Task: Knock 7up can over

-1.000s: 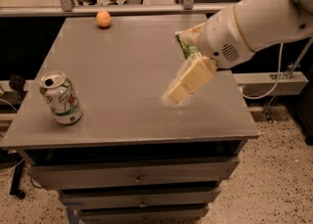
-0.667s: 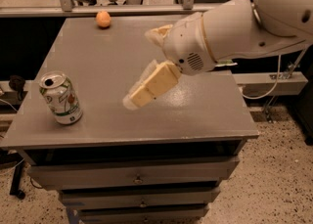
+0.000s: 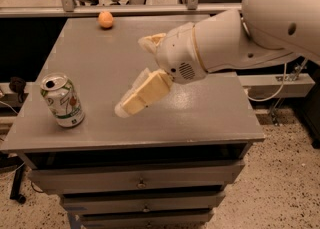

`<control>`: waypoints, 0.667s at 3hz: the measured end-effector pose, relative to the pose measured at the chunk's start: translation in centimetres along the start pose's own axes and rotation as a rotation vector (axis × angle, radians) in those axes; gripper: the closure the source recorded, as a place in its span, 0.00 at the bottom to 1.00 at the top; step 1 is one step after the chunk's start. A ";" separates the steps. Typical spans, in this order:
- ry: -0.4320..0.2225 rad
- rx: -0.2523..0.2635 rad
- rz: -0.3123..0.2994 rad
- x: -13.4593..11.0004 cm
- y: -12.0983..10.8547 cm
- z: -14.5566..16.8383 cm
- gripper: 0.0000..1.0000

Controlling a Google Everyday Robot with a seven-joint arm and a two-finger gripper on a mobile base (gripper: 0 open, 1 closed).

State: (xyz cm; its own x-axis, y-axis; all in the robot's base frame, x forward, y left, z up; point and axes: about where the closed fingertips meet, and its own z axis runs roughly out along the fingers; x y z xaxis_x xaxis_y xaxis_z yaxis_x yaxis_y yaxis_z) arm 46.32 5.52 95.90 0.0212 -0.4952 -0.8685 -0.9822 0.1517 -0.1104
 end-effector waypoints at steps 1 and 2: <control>-0.078 -0.060 0.026 0.6 1.0 5.1 0.00; -0.145 -0.111 0.030 1.1 1.7 10.0 0.00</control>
Offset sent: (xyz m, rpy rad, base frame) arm 0.0080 0.1282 -0.0985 0.2312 0.0839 0.1522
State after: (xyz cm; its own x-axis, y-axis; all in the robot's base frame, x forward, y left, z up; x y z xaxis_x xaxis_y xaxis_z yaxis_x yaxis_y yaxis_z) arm 46.49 13.78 89.93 0.0105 -0.3626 -0.9319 -0.9972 0.0655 -0.0368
